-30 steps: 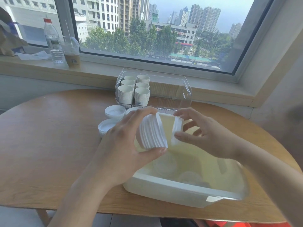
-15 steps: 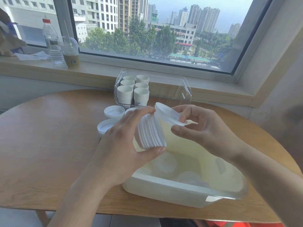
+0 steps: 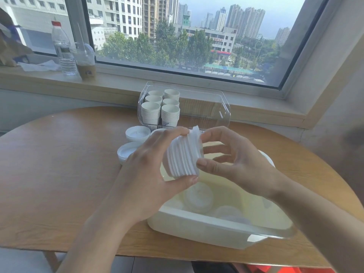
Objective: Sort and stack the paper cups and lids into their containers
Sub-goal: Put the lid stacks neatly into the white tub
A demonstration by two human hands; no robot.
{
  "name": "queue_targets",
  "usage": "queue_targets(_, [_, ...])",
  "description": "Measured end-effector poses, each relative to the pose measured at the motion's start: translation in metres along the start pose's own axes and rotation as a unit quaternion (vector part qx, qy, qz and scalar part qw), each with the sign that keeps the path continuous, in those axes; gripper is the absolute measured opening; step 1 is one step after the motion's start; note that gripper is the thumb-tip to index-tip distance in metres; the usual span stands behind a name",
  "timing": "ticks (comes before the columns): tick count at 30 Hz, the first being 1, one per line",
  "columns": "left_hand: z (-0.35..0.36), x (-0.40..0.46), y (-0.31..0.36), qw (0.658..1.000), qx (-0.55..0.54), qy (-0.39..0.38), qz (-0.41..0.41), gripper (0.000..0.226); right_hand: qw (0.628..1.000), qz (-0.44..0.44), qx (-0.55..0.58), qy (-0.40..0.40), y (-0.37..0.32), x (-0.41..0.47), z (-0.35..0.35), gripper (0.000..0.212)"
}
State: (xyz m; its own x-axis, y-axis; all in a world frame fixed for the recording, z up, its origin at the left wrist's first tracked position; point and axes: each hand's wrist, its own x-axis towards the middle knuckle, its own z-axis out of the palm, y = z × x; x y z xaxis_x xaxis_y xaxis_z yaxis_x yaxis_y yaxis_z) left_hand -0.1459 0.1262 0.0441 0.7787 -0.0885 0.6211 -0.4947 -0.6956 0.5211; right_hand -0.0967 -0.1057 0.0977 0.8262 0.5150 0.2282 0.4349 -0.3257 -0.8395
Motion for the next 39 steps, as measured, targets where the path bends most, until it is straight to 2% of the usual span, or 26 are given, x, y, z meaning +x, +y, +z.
queue_targets(3, [0.0,0.0,0.001,1.0,0.009,0.006,0.006,0.08,1.0,-0.006,0.014,-0.027,0.0,-0.003,-0.003,0.072])
queue_targets(5, [0.0,0.0,0.001,1.0,0.009,0.01,0.01,0.079,0.999,-0.012,-0.001,-0.043,0.0,-0.003,-0.004,0.078])
queue_targets(20, [0.001,0.002,-0.002,0.999,-0.011,0.007,0.051,0.079,0.996,-0.034,-0.024,-0.078,-0.001,0.004,-0.004,0.08])
queue_targets(26, [-0.006,-0.001,0.006,0.999,0.036,0.03,-0.002,0.078,0.989,-0.009,-0.1,-0.107,0.008,0.008,-0.014,0.087])
queue_targets(29, [-0.009,-0.003,0.009,0.998,0.028,0.04,-0.033,0.078,0.963,-0.001,-0.23,-0.143,0.014,0.014,-0.016,0.078])
queue_targets(32, [-0.011,-0.002,0.013,0.998,0.015,0.034,-0.057,0.078,0.901,0.002,-0.373,-0.223,0.018,0.024,-0.011,0.072])
queue_targets(35, [-0.014,-0.001,0.015,0.997,0.007,0.027,-0.067,0.081,0.859,0.019,-0.426,-0.283,0.022,0.031,-0.002,0.073])
queue_targets(39, [-0.019,0.0,0.015,0.997,0.007,0.021,-0.068,0.082,0.829,0.013,-0.449,-0.334,0.031,0.041,0.011,0.079])
